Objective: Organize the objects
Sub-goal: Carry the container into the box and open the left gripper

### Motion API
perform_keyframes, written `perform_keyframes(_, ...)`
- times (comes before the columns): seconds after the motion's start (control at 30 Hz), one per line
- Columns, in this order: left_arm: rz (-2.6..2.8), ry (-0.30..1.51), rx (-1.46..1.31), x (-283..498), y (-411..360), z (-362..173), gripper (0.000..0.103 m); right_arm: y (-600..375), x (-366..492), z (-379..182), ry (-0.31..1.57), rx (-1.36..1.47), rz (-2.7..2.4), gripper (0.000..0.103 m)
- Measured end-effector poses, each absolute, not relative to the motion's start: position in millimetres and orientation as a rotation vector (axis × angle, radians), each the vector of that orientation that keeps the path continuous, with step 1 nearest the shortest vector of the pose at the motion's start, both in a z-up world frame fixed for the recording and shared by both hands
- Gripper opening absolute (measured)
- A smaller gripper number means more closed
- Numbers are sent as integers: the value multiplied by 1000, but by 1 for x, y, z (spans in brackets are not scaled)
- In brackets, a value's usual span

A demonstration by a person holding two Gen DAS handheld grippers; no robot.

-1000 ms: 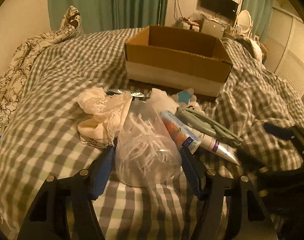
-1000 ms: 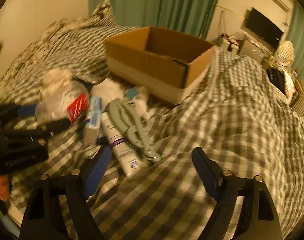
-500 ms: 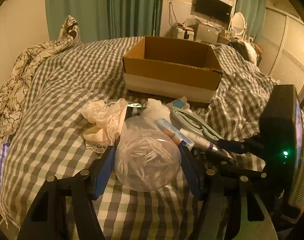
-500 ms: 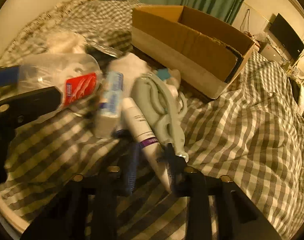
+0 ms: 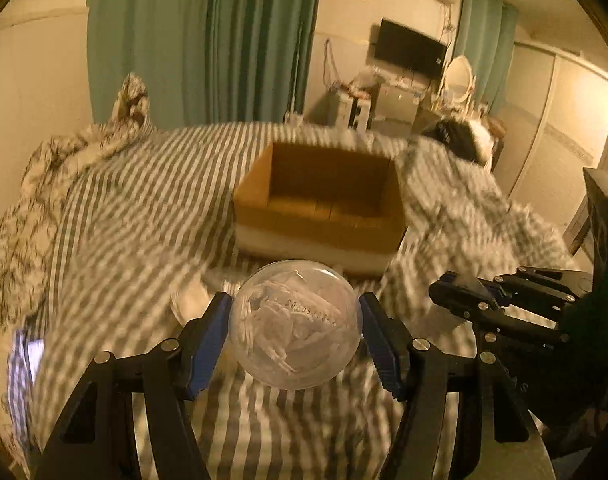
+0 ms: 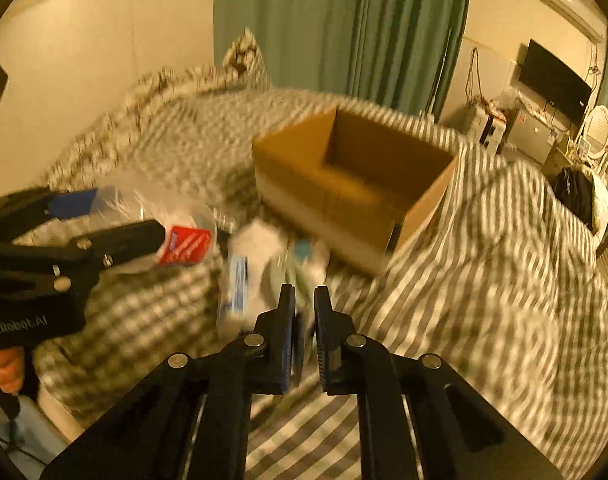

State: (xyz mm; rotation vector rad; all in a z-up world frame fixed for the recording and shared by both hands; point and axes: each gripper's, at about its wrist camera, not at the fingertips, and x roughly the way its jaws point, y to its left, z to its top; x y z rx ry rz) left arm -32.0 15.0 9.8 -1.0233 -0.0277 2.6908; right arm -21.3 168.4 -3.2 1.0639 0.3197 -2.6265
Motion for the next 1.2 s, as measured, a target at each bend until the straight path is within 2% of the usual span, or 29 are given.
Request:
perform_keyframes(0.2,2689,-21,-960,-70,27,41,66,175,-52,25,332,1019,-2639,9)
perform_keyframes(0.57,2679,-10,-950,-181,60,58,66,205,-145,79,194,916,-2701,9)
perform_keyframes(0.83,2632,19,-1064,-238,72,6,66,216,-216,37,87,1061,-2639,9)
perform_keyframes(1.07,2629,55,-1125,-252,75,-24,69,227,-237,11,23,1114,-2645,10)
perform_keyframes(1.13,2635,60,-1123,-250,76,-22,74,232,-235,14,13,1105,-2666,16)
perform_keyframes(1.17,2645,66,-1115,-247,76,-20,83,234,-233,17,10,1095,-2678,29)
perform_keyframes(1.2,2665,74,-1100,-244,75,-14,87,235,-232,20,6,1086,-2687,43)
